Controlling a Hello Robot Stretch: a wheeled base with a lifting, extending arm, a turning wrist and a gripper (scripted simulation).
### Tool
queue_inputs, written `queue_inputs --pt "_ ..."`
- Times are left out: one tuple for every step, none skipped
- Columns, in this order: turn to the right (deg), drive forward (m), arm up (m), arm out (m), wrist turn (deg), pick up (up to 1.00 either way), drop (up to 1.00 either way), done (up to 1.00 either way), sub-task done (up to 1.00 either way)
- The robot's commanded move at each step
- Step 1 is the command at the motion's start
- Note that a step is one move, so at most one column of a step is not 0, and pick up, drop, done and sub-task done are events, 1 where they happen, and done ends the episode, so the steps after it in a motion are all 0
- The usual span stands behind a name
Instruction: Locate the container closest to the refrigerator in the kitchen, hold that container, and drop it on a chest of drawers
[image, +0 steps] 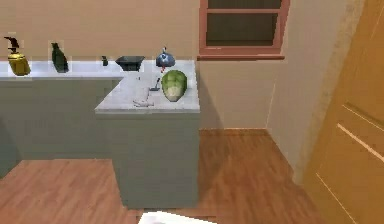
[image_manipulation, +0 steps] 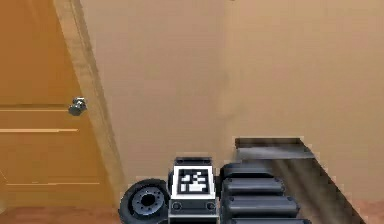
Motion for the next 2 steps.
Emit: queue_inputs --pt "0.0 0.2 0.0 0.0 0.0 0.0 0.0 0.0 0.0" --pt "-45.0 0.0 0.0 0.0 0.0 0.0 0.0 0.0 0.0"
